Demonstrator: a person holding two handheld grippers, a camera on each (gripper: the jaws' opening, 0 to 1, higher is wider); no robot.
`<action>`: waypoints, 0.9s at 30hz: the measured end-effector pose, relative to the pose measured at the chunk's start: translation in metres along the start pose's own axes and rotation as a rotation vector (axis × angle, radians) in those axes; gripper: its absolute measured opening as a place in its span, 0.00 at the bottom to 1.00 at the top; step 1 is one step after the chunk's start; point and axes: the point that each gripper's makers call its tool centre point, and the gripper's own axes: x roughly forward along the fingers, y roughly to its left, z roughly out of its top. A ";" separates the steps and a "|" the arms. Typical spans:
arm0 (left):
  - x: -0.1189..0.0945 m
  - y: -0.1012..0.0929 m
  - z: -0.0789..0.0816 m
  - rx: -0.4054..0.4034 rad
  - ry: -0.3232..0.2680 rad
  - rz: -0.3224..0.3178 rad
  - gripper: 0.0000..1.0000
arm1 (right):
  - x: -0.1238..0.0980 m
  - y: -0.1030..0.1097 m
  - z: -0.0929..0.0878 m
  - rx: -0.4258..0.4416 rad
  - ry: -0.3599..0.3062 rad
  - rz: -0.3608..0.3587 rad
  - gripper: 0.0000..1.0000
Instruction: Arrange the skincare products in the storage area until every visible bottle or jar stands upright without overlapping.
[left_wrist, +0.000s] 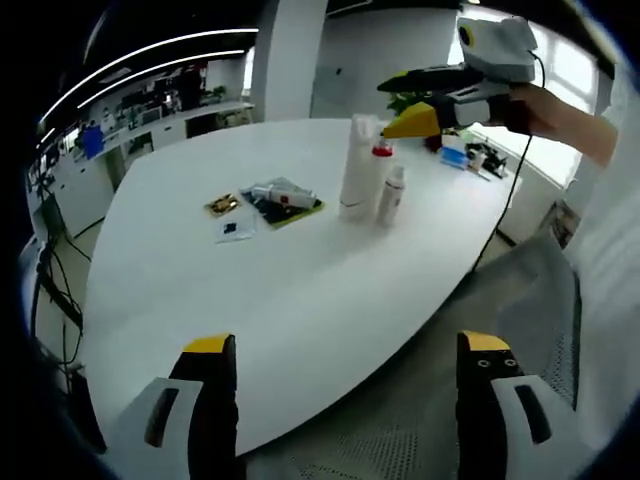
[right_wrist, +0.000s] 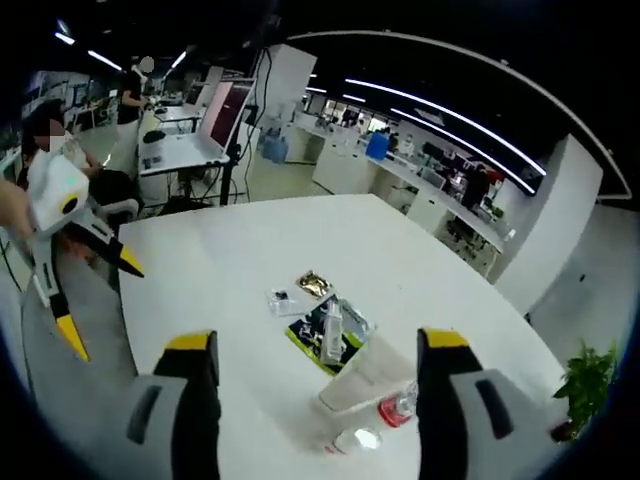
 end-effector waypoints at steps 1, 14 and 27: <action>0.000 0.000 0.000 -0.001 0.000 0.001 0.89 | 0.004 0.002 0.002 0.000 0.002 0.011 0.80; -0.003 0.002 0.005 -0.052 -0.033 -0.006 0.88 | 0.065 0.018 0.004 -0.146 0.146 0.102 0.77; -0.005 -0.002 0.007 -0.061 -0.051 -0.032 0.87 | 0.132 -0.002 -0.008 0.008 0.255 0.045 0.66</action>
